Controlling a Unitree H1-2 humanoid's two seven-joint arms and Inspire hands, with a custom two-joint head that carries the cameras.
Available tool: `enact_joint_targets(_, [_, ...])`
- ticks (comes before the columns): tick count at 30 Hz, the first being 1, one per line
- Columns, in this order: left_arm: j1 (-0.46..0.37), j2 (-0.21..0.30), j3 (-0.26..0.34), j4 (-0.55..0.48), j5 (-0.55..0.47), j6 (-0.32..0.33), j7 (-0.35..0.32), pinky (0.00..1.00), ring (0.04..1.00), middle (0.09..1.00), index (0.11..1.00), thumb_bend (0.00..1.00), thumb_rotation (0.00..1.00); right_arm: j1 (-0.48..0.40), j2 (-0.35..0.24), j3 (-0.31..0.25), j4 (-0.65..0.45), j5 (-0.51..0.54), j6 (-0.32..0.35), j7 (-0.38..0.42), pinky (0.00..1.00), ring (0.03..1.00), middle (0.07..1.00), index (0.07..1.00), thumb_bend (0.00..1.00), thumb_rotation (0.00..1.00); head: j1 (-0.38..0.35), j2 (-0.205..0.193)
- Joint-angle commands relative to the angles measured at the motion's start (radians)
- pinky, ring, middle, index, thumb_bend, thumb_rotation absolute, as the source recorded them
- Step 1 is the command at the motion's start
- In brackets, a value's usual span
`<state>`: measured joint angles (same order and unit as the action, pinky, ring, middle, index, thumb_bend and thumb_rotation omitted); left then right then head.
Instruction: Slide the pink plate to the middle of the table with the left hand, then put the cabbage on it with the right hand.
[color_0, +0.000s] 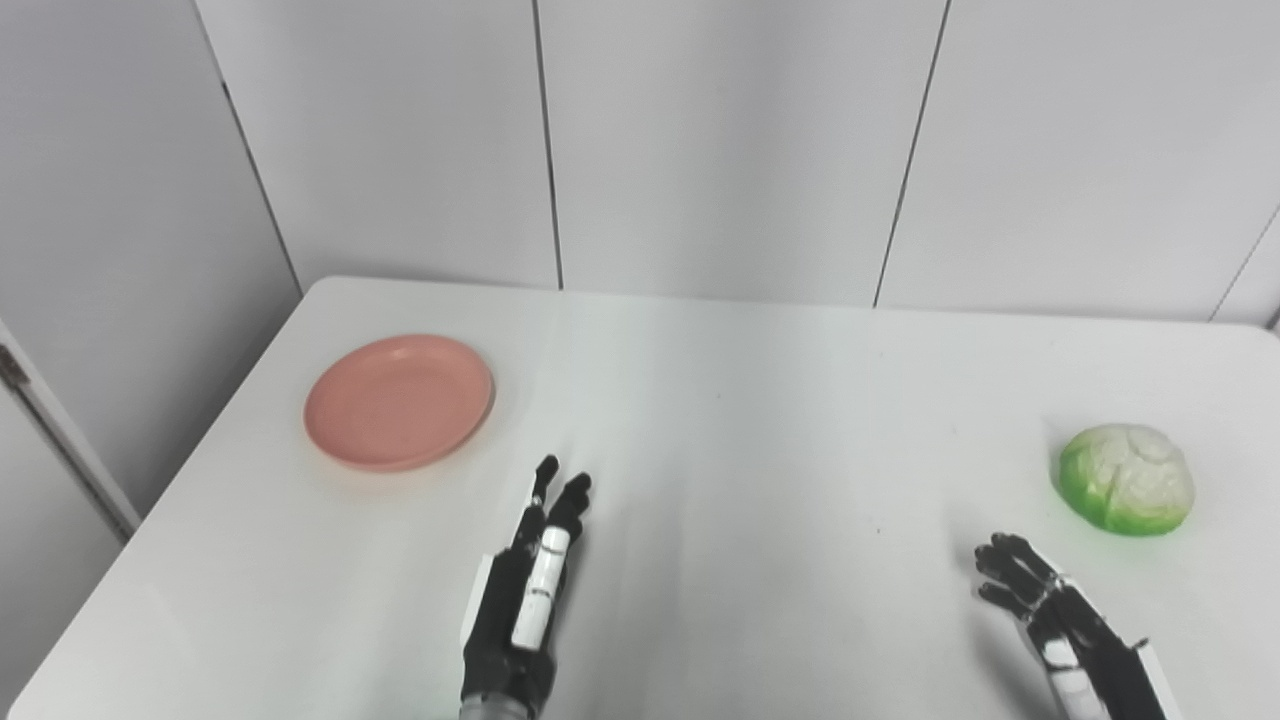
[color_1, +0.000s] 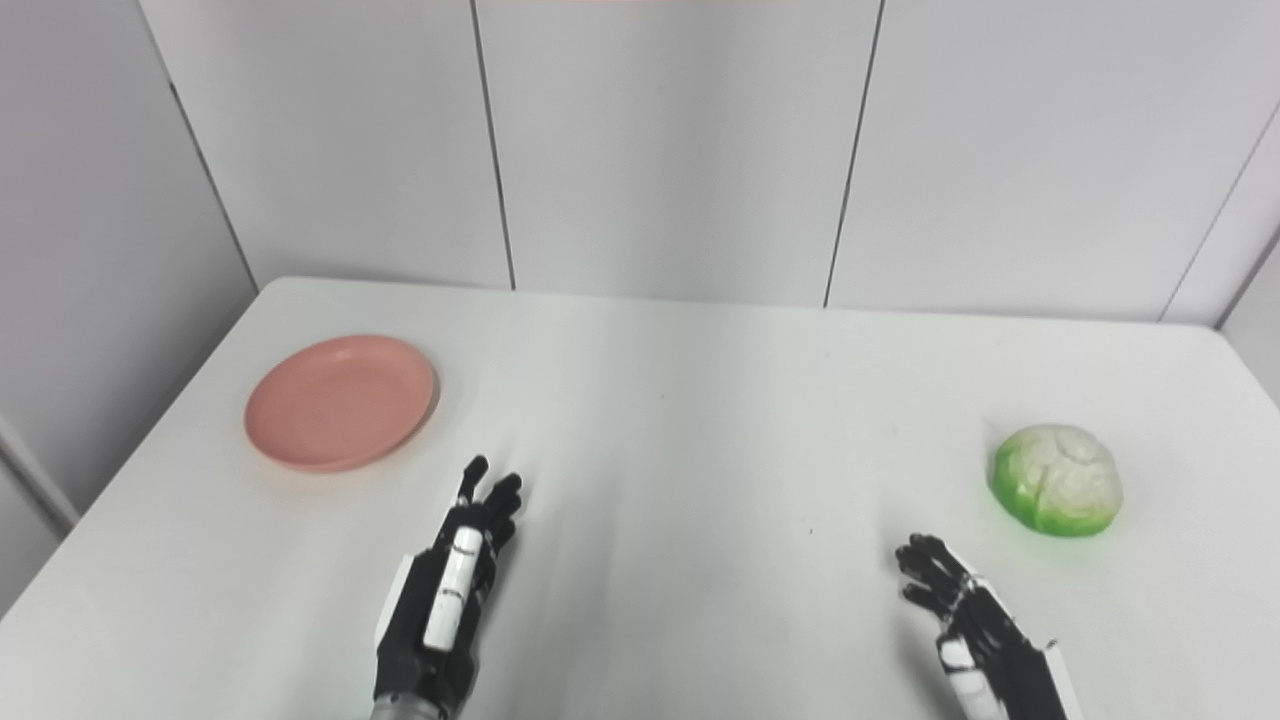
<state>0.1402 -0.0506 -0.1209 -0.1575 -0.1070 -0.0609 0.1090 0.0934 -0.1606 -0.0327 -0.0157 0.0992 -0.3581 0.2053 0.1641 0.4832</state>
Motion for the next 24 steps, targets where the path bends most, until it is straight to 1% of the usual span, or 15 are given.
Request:
enact_joint_targets(1, [0.065,-0.043,0.001,0.023,0.009,-0.035,-0.002,1.00,0.966,0.936,0.992,0.53,0.84,-0.012,-0.010,-0.001,0.034,0.008,-0.041,0.005,0.81,0.830,0.811,0.816,0.67,0.87,0.010,-0.022])
enact_joint_targets(2, [0.063,-0.043,0.000,0.035,0.011,-0.045,-0.002,1.00,0.967,0.937,0.992,0.52,0.84,-0.016,-0.011,-0.001,0.048,0.006,-0.053,0.003,0.81,0.829,0.809,0.814,0.67,0.87,0.016,-0.038])
enact_joint_targets(3, [0.061,-0.043,-0.001,0.043,0.011,-0.053,-0.002,1.00,0.968,0.939,0.994,0.51,0.84,-0.018,-0.012,-0.001,0.058,0.005,-0.061,0.002,0.80,0.827,0.808,0.813,0.66,0.87,0.016,-0.038])
enact_joint_targets(5, [0.056,-0.045,0.000,0.064,0.012,-0.069,-0.001,1.00,0.967,0.938,0.988,0.50,0.84,-0.025,-0.012,0.000,0.081,-0.002,-0.081,-0.001,0.80,0.824,0.807,0.812,0.63,0.88,0.018,-0.068])
enact_joint_targets(6, [0.055,-0.046,0.000,0.071,0.011,-0.076,-0.001,1.00,0.966,0.938,0.986,0.49,0.84,-0.028,-0.013,0.001,0.089,-0.004,-0.088,-0.002,0.80,0.823,0.807,0.812,0.62,0.88,0.018,-0.068])
enact_joint_targets(9, [0.051,-0.047,0.004,0.091,0.000,-0.094,-0.005,1.00,0.964,0.935,0.985,0.49,0.83,-0.035,-0.011,0.003,0.114,0.005,-0.107,0.005,0.81,0.824,0.806,0.810,0.58,0.87,0.018,-0.099])
enact_joint_targets(10, [0.051,-0.047,0.005,0.096,-0.001,-0.098,-0.005,1.00,0.961,0.932,0.986,0.49,0.83,-0.036,-0.010,0.003,0.120,0.006,-0.110,0.007,0.81,0.826,0.807,0.809,0.56,0.87,0.018,-0.099])
enact_joint_targets(11, [0.050,-0.045,0.005,0.100,-0.001,-0.103,-0.006,1.00,0.958,0.930,0.986,0.50,0.83,-0.036,-0.010,0.004,0.124,0.005,-0.111,0.007,0.82,0.827,0.808,0.808,0.54,0.87,0.016,-0.109])
enact_joint_targets(13, [0.050,-0.042,0.006,0.106,-0.004,-0.108,-0.008,1.00,0.955,0.932,0.995,0.50,0.83,-0.036,-0.008,0.004,0.129,0.001,-0.111,0.006,0.83,0.834,0.812,0.810,0.55,0.88,0.012,-0.116])
enact_joint_targets(14, [0.050,-0.041,0.006,0.108,-0.005,-0.110,-0.008,1.00,0.952,0.929,0.997,0.50,0.81,-0.036,-0.007,0.004,0.131,-0.001,-0.111,0.005,0.84,0.839,0.811,0.811,0.54,0.88,0.012,-0.116])
enact_joint_targets(16, [0.050,-0.039,0.009,0.113,-0.010,-0.113,-0.009,1.00,0.950,0.926,0.996,0.50,0.81,-0.036,-0.002,0.004,0.134,-0.011,-0.111,0.000,0.84,0.839,0.810,0.811,0.52,0.88,0.004,-0.129])
enact_joint_targets(19, [0.049,-0.034,0.013,0.119,-0.016,-0.118,-0.013,1.00,0.951,0.925,0.998,0.50,0.81,-0.038,0.004,0.004,0.138,-0.025,-0.112,-0.007,0.83,0.834,0.805,0.807,0.48,0.89,0.007,-0.130])
enact_joint_targets(21, [0.048,-0.030,0.017,0.118,-0.028,-0.111,-0.018,1.00,0.954,0.927,1.000,0.50,0.81,-0.040,0.008,0.007,0.141,-0.029,-0.112,-0.007,0.84,0.835,0.804,0.805,0.46,0.89,0.005,-0.130])
enact_joint_targets(23, [0.046,-0.029,0.025,0.115,-0.056,-0.097,-0.023,1.00,0.959,0.933,1.000,0.51,0.79,-0.042,0.012,0.010,0.144,-0.031,-0.112,-0.007,0.84,0.843,0.807,0.807,0.45,0.89,-0.001,-0.132])
enact_joint_targets(24, [0.042,-0.026,0.029,0.116,-0.060,-0.107,-0.024,1.00,0.956,0.934,1.000,0.50,0.78,-0.044,0.016,0.011,0.146,-0.037,-0.111,-0.010,0.84,0.843,0.808,0.807,0.44,0.89,-0.010,-0.134])
